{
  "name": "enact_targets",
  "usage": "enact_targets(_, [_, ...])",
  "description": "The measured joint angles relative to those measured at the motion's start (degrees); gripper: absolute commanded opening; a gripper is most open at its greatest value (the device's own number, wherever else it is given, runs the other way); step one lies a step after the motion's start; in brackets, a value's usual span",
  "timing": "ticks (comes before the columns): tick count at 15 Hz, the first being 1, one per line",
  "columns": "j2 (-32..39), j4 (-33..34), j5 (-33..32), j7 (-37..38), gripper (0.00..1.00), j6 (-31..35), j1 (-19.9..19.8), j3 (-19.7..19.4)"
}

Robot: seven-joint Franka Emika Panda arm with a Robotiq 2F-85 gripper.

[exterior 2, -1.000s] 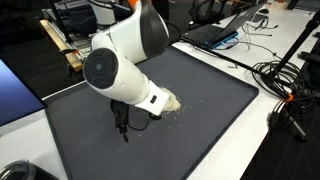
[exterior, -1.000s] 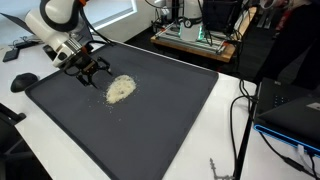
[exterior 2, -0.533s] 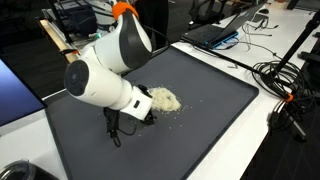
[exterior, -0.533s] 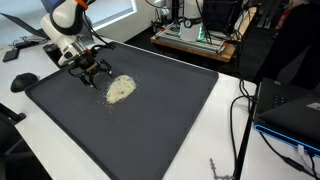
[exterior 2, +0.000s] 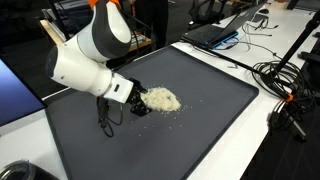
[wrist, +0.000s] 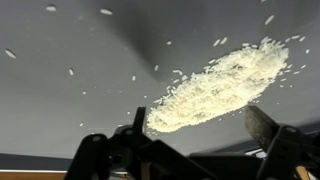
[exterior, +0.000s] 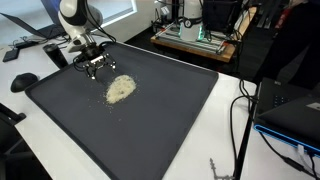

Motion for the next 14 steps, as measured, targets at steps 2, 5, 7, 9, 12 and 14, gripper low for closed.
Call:
enact_targets(2, [-2.97,-4.52,4.18,-5.29,1.00,0.70,-0.32,-0.22])
enact_targets(5, [-7.65,-11.02,10.51,-11.67,1.00,1.80,-0.01,-1.24])
enact_targets(7, [-11.00,-15.44,14.92,-14.77,1.00,3.10,0.91,-2.58])
enact_targets(9, [-14.13,-19.35,19.03,-17.21,1.00,3.93,2.45,-4.49])
enact_targets(12, [-18.14,-24.25,24.50,-19.88,1.00,5.03,5.77,-7.79])
enact_targets(14, [-20.36,-27.13,27.38,-20.80,1.00,6.33,8.31,-9.72])
